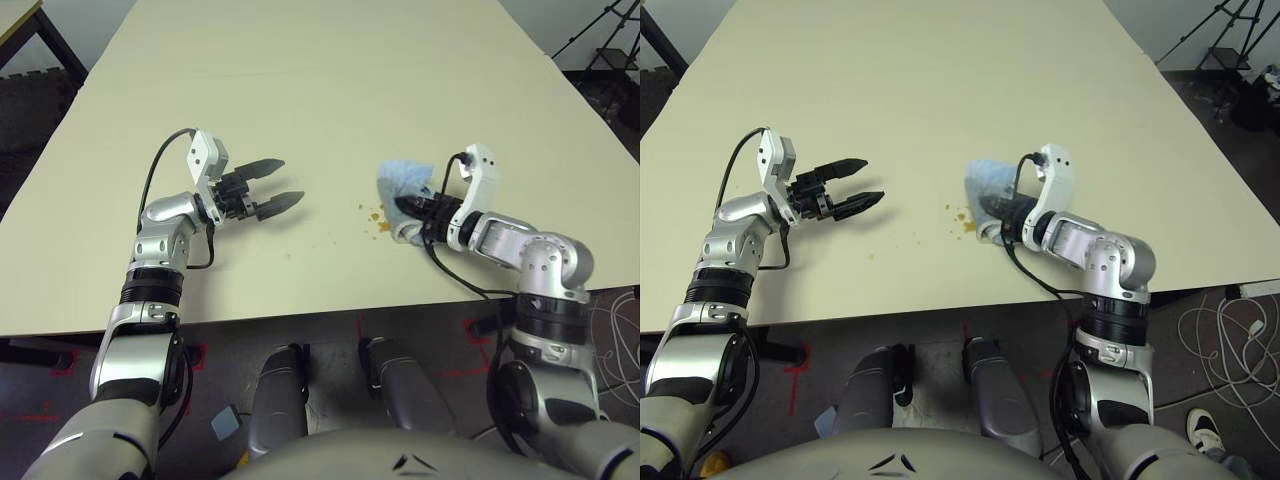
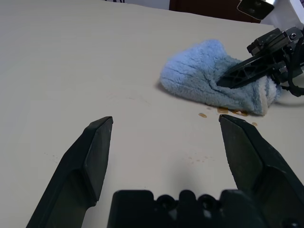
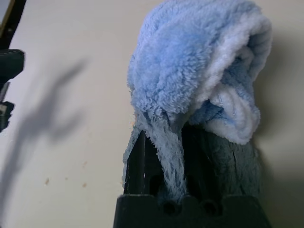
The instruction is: Wipe the water off the table with a rag.
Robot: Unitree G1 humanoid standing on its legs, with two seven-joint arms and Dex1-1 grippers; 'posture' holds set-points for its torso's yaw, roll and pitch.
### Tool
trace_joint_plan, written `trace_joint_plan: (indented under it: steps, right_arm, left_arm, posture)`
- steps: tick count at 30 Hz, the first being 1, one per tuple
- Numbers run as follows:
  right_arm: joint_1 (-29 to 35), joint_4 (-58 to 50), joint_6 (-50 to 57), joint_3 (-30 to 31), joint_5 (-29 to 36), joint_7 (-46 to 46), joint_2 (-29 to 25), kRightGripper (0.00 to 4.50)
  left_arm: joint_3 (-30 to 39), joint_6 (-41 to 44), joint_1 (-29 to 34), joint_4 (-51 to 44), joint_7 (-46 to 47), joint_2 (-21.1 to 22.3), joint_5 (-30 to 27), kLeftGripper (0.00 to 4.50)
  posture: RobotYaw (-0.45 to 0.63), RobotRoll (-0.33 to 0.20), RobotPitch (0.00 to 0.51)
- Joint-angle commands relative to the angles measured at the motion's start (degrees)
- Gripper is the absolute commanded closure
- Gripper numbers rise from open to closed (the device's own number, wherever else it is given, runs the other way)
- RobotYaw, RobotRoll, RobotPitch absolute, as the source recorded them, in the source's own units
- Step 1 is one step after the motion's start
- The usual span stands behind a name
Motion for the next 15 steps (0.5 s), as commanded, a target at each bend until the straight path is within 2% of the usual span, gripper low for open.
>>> trace_joint_plan:
  steps: [1, 11, 15]
  right_arm:
    - [0.4, 2.6, 1.7, 3.7, 0.0, 0.4, 2.0, 4.41]
    - [-2.8, 7.6, 1.2, 7.5, -0.2, 1.1, 7.3, 4.41]
    - [-3.2, 8.8, -0.1, 8.5, -1.2, 1.3, 7.8, 4.41]
  left_arm:
    - [0.1, -0.3, -0.2, 0.1, -0.6, 0.7, 0.5, 0.00]
    - [0.6, 0.1, 0.4, -0.8, -0.2, 0.9, 0.1, 0.00]
    - [0.7, 0.1, 0.7, -1.1, -0.1, 0.9, 0.0, 0.00]
  posture:
    - [-0.21, 0.000, 0.152]
    - [-0.19, 0.000, 0.153]
    - [-0.19, 0.000, 0.153]
